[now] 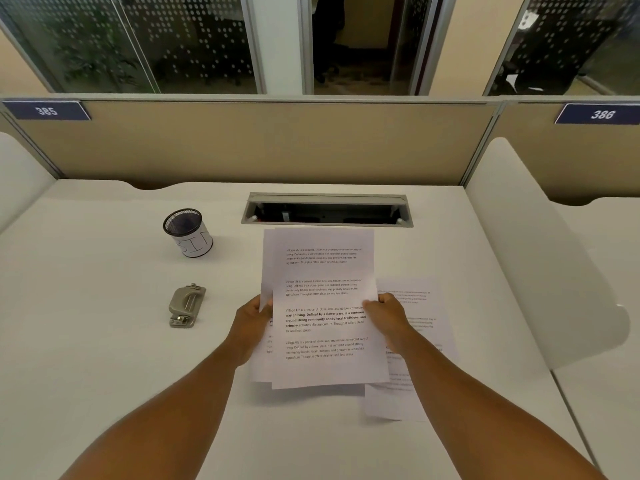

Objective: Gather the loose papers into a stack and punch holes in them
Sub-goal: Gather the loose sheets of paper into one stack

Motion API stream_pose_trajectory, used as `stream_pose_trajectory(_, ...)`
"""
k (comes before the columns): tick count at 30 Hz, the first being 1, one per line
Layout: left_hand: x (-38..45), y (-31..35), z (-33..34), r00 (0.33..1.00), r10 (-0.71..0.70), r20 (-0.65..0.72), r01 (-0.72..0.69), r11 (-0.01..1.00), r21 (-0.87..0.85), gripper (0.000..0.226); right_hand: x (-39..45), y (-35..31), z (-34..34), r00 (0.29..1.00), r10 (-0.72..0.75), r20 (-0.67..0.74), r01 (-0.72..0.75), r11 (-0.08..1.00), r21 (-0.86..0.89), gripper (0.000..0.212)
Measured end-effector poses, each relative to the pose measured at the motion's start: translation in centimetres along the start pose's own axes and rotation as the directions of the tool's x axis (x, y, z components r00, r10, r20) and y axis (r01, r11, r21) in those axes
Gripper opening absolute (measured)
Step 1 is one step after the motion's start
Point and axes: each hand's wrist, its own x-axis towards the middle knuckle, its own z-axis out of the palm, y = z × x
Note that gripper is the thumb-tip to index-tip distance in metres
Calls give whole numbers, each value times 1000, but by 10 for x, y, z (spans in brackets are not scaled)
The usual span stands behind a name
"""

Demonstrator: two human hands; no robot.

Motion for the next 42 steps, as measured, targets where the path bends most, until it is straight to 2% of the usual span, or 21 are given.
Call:
stream_pose_trajectory(3,0,4,2,999,7,33,-6,1000,-20,24,-1,-1,-1,1000,15,5,-16,1000,8,21)
stream_pose_trajectory(9,0,16,4,996,-32,78,36,998,-48,26,-1,-2,2,1000,8,-6,-8,999,33,24)
stream_pose_trajectory(15,2,18,6,988,-147,54,153,977,-148,49,-4,-5,7,1000,-17,16,16,999,47,24)
stream_pose_trajectory(17,2,18,9,982,-161,103,176,972,-154,54,-4,-5,8,1000,-16,26,15,999,32,25)
stream_pose_trajectory(23,5,17,17,962,-140,234,170,978,-116,41,-4,-6,9,998,-8,60,8,1000,1,33)
stream_pose_trajectory(27,7,13,24,963,-140,231,165,982,-92,28,-3,-3,3,998,-12,65,13,1000,-19,36)
stream_pose_trajectory(29,8,13,27,965,-140,223,162,983,-84,25,-2,-1,-3,1000,-19,19,20,999,-39,39)
stream_pose_trajectory(34,9,11,33,962,-154,225,176,981,-79,25,5,9,-28,969,-70,-236,24,981,-192,45)
stream_pose_trajectory(38,9,10,40,957,-164,239,187,979,-81,26,6,21,-51,917,9,-398,-174,909,-380,50)
stream_pose_trajectory(42,10,10,50,950,-163,268,193,977,-90,28,4,36,-69,853,111,-509,-371,815,-445,59)
